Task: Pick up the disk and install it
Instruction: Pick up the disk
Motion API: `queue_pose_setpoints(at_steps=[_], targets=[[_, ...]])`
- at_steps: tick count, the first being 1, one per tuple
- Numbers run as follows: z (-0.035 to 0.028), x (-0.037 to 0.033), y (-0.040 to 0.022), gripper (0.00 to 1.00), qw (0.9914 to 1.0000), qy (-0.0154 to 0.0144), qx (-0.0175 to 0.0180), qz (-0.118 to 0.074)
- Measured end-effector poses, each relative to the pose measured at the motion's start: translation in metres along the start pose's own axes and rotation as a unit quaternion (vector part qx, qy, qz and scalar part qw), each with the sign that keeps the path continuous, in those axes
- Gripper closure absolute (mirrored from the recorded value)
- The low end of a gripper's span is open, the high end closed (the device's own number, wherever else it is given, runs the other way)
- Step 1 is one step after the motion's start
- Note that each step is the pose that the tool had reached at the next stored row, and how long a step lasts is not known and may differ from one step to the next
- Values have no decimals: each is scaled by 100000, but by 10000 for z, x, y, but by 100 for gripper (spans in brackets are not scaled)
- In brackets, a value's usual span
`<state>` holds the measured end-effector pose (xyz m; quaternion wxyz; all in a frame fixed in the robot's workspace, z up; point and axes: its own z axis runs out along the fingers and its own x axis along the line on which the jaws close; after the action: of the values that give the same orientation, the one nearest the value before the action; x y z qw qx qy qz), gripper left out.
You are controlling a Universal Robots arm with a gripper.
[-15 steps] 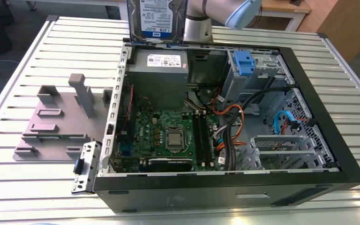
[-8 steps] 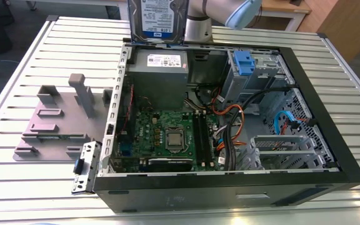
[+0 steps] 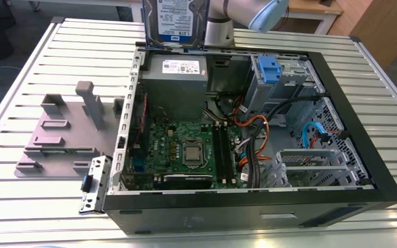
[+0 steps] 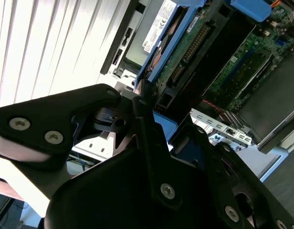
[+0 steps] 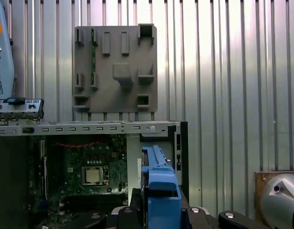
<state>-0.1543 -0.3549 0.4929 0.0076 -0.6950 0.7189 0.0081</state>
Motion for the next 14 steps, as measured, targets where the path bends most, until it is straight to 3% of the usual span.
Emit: queue_pose_setpoints(at_steps=[14], targets=[[1,-1,-45,64,100000,1,0,1]])
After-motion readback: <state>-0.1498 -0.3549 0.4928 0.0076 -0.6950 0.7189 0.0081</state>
